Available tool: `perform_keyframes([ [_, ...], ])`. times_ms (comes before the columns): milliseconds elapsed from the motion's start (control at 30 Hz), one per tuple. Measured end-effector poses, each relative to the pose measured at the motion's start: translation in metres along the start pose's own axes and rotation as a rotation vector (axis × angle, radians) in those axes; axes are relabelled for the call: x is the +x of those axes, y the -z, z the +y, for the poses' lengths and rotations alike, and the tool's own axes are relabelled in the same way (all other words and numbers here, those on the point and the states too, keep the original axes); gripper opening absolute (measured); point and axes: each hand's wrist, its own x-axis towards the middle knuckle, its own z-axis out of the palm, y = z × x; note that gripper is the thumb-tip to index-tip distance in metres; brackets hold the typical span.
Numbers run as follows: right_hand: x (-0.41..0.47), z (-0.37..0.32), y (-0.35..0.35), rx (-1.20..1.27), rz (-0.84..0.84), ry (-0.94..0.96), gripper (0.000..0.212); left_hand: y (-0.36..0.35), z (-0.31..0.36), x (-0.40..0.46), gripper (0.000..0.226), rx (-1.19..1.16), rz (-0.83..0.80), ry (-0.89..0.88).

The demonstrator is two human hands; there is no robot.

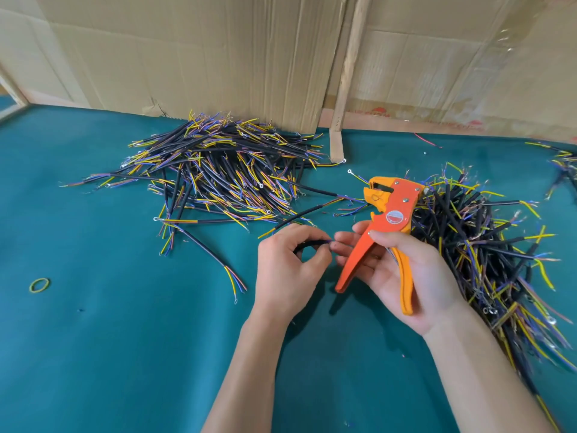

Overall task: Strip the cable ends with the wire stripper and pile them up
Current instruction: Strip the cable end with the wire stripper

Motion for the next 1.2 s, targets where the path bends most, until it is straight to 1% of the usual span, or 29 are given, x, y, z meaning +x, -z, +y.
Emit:
perform_keyframes([
  [233, 0.000, 0.001, -0.002, 0.124, 0.019, -0.008, 0.040, -0.001, 0.002, -0.001, 0.016, 0.015, 0.000, -0.020],
  [367, -0.001, 0.003, -0.006, 0.264, 0.064, -0.028, 0.035, -0.002, 0.004, -0.001, 0.013, -0.001, 0.005, -0.031],
  [500, 0.000, 0.006, -0.011, 0.371, 0.078, -0.013, 0.033, -0.003, 0.005, -0.001, 0.012, -0.017, 0.051, -0.036],
  [633, 0.001, 0.010, -0.013, 0.347, 0.087, 0.043, 0.031, -0.005, 0.004, -0.002, 0.011, -0.003, 0.100, -0.028],
  [700, 0.001, 0.010, -0.009, 0.301, 0.081, 0.097, 0.035, -0.004, 0.001, -0.002, 0.011, 0.024, 0.136, -0.026],
  [733, 0.002, 0.008, -0.006, 0.250, 0.086, 0.131, 0.036, -0.004, 0.000, -0.002, 0.011, 0.027, 0.154, -0.024],
  [800, 0.003, 0.005, 0.000, 0.025, 0.149, 0.212, 0.026, -0.004, -0.001, -0.001, 0.011, 0.050, 0.168, -0.039],
  [867, 0.005, 0.006, 0.003, -0.343, 0.310, 0.311, 0.018, -0.006, -0.002, -0.002, 0.011, 0.114, 0.145, -0.093],
  [900, 0.005, 0.007, 0.003, -0.537, 0.385, 0.361, 0.017, -0.008, -0.002, -0.003, 0.011, 0.150, 0.128, -0.119],
  [933, 0.005, 0.009, 0.002, -0.705, 0.432, 0.402, 0.018, -0.009, -0.002, -0.004, 0.011, 0.183, 0.113, -0.145],
  [1000, 0.003, 0.013, -0.001, -0.953, 0.469, 0.462, 0.016, -0.012, -0.001, -0.006, 0.008, 0.223, 0.100, -0.200],
  [1067, 0.002, 0.013, -0.004, -1.103, 0.483, 0.511, 0.015, -0.014, 0.002, -0.008, 0.007, 0.253, 0.104, -0.241],
  [1200, 0.001, 0.013, -0.005, -1.227, 0.444, 0.542, 0.018, -0.016, 0.006, -0.012, 0.006, 0.271, 0.132, -0.294],
])
